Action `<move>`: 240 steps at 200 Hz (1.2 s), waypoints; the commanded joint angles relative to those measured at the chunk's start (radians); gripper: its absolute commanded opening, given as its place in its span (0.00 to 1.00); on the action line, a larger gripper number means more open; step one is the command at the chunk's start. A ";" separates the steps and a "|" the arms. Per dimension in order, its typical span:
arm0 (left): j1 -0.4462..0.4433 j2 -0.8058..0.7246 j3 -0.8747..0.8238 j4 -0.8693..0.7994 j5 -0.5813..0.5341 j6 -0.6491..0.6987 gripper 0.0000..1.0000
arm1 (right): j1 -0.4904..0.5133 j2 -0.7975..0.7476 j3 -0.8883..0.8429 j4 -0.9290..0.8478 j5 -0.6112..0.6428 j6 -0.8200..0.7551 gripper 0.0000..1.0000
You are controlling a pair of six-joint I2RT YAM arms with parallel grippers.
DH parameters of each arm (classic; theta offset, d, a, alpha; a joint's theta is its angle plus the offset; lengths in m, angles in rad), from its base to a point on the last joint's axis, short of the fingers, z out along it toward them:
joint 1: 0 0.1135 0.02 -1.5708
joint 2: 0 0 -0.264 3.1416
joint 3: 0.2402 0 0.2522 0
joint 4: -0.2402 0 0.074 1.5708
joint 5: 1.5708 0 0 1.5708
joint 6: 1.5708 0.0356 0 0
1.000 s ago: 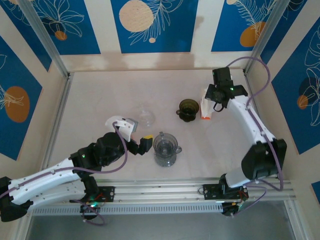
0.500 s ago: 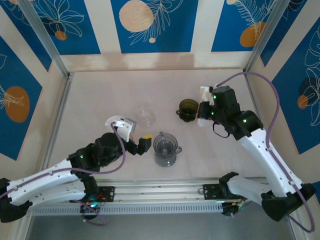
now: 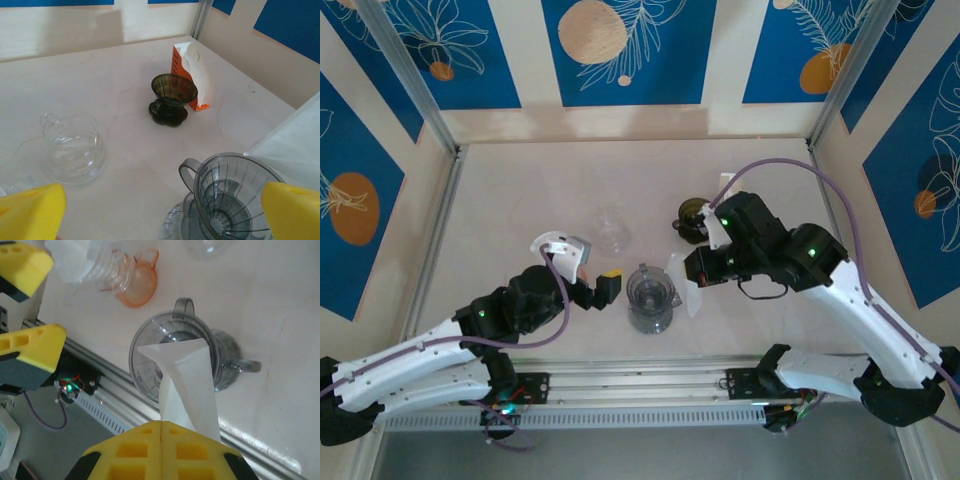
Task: Place the coffee filter in the dripper
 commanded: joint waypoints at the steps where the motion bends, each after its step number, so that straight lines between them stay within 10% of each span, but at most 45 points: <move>1: 0.002 -0.025 0.035 -0.018 -0.028 -0.004 1.00 | 0.025 0.054 0.067 -0.103 -0.051 0.027 0.00; 240: 0.002 -0.041 0.027 -0.033 0.032 0.004 1.00 | 0.070 0.473 0.174 0.000 -0.020 -0.026 0.00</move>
